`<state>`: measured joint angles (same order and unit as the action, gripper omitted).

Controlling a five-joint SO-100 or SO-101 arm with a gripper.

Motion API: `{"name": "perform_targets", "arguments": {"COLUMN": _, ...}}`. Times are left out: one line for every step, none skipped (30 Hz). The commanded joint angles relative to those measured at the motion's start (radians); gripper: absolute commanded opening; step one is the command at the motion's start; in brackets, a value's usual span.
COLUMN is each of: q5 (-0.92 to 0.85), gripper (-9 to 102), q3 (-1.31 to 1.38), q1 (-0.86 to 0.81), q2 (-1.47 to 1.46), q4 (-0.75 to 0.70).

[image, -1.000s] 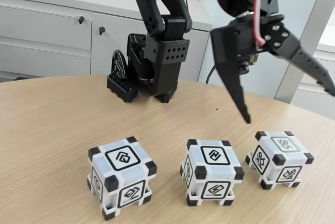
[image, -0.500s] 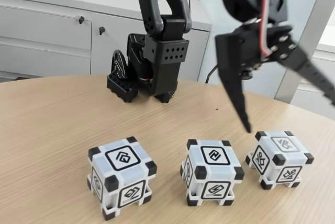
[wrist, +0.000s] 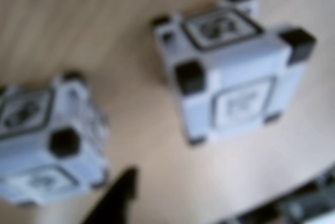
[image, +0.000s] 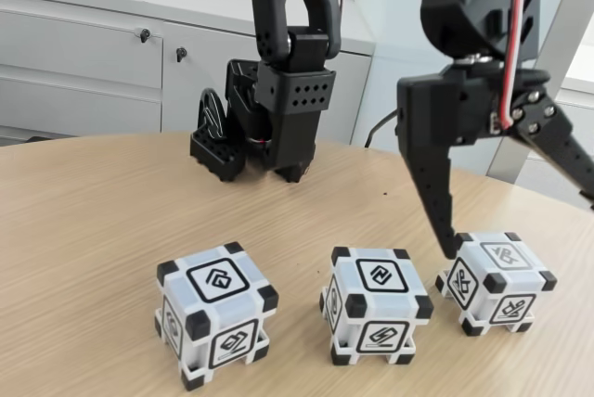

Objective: Stack cubes from left to right.

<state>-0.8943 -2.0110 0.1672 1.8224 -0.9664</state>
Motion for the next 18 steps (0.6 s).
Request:
{"name": "perform_targets", "arguments": {"q5": -0.006, "gripper": 45, "q3": 0.049, "q1": -0.008, "q2": -0.025, "q4": -0.002}}
{"name": "perform_targets", "arguments": {"q5": -0.006, "gripper": 45, "q3": 0.049, "q1": -0.008, "q2": -0.035, "q4": -0.002}}
{"name": "perform_targets", "arguments": {"q5": -0.006, "gripper": 45, "q3": 0.049, "q1": -0.005, "q2": -0.043, "q4": -0.002}}
{"name": "perform_targets", "arguments": {"q5": -0.008, "gripper": 45, "q3": 0.049, "q1": 0.002, "q2": -0.051, "q4": -0.002}}
{"name": "perform_targets", "arguments": {"q5": -0.014, "gripper": 45, "q3": 0.049, "q1": 0.006, "q2": -0.058, "q4": -0.002}}
{"name": "perform_targets", "arguments": {"q5": -0.023, "gripper": 45, "q3": 0.049, "q1": 0.008, "q2": -0.064, "q4": -0.002}}
{"name": "perform_targets", "arguments": {"q5": -0.037, "gripper": 46, "q3": 0.049, "q1": 0.009, "q2": -0.067, "q4": -0.002}}
{"name": "perform_targets", "arguments": {"q5": -0.048, "gripper": 46, "q3": 0.049, "q1": 0.009, "q2": -0.072, "q4": -0.002}}
{"name": "perform_targets", "arguments": {"q5": -0.061, "gripper": 46, "q3": 0.049, "q1": 0.009, "q2": -0.077, "q4": -0.002}}
{"name": "perform_targets", "arguments": {"q5": -0.075, "gripper": 46, "q3": 0.049, "q1": 0.009, "q2": -0.080, "q4": -0.002}}
{"name": "perform_targets", "arguments": {"q5": -0.086, "gripper": 46, "q3": 0.049, "q1": 0.009, "q2": -0.083, "q4": -0.002}}
{"name": "perform_targets", "arguments": {"q5": -0.100, "gripper": 46, "q3": 0.049, "q1": 0.009, "q2": -0.086, "q4": -0.002}}
{"name": "perform_targets", "arguments": {"q5": -0.110, "gripper": 46, "q3": 0.049, "q1": 0.009, "q2": -0.089, "q4": -0.002}}
{"name": "perform_targets", "arguments": {"q5": -0.115, "gripper": 46, "q3": 0.049, "q1": 0.009, "q2": -0.095, "q4": -0.002}}
{"name": "perform_targets", "arguments": {"q5": -0.117, "gripper": 46, "q3": 0.049, "q1": 0.011, "q2": -0.100, "q4": -0.002}}
{"name": "perform_targets", "arguments": {"q5": -0.121, "gripper": 46, "q3": 0.049, "q1": 0.011, "q2": -0.104, "q4": -0.002}}
{"name": "perform_targets", "arguments": {"q5": -0.126, "gripper": 46, "q3": 0.049, "q1": 0.011, "q2": -0.110, "q4": -0.002}}
{"name": "perform_targets", "arguments": {"q5": -0.126, "gripper": 46, "q3": 0.049, "q1": 0.011, "q2": -0.118, "q4": 0.000}}
